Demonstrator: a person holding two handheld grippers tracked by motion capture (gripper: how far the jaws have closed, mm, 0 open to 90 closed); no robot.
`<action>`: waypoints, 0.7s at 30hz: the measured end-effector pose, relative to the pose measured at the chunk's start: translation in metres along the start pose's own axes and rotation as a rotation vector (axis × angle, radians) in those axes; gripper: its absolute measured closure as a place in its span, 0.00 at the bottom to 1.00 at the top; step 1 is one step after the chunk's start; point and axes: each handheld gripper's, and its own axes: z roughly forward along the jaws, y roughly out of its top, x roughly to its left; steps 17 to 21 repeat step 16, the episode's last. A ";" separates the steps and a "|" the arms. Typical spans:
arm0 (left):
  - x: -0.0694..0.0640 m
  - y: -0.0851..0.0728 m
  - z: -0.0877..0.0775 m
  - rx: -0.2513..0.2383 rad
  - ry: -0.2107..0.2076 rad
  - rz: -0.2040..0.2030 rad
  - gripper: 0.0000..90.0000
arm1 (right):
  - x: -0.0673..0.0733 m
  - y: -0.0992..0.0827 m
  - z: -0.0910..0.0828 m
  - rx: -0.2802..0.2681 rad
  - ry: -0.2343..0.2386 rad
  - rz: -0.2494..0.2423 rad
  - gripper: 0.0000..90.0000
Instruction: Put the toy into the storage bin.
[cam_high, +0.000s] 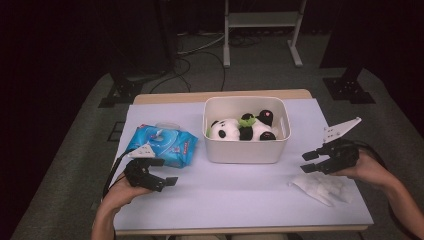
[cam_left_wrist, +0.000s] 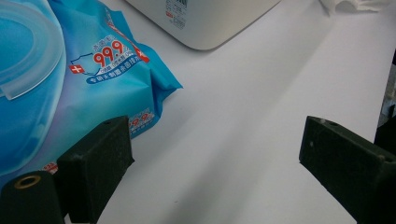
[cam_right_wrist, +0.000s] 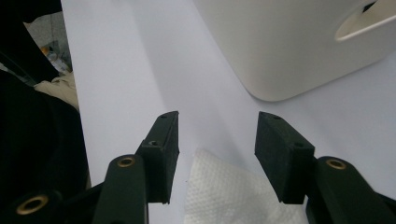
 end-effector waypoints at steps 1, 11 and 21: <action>0.000 0.000 0.000 0.000 0.000 0.000 0.10 | 0.001 -0.002 0.001 0.002 0.001 0.006 0.54; -0.001 0.000 0.000 0.009 -0.004 0.006 0.10 | 0.002 -0.014 0.008 0.013 0.004 0.020 0.53; -0.002 0.001 0.000 0.006 -0.001 0.009 0.10 | 0.004 -0.018 0.011 0.011 0.003 0.024 0.52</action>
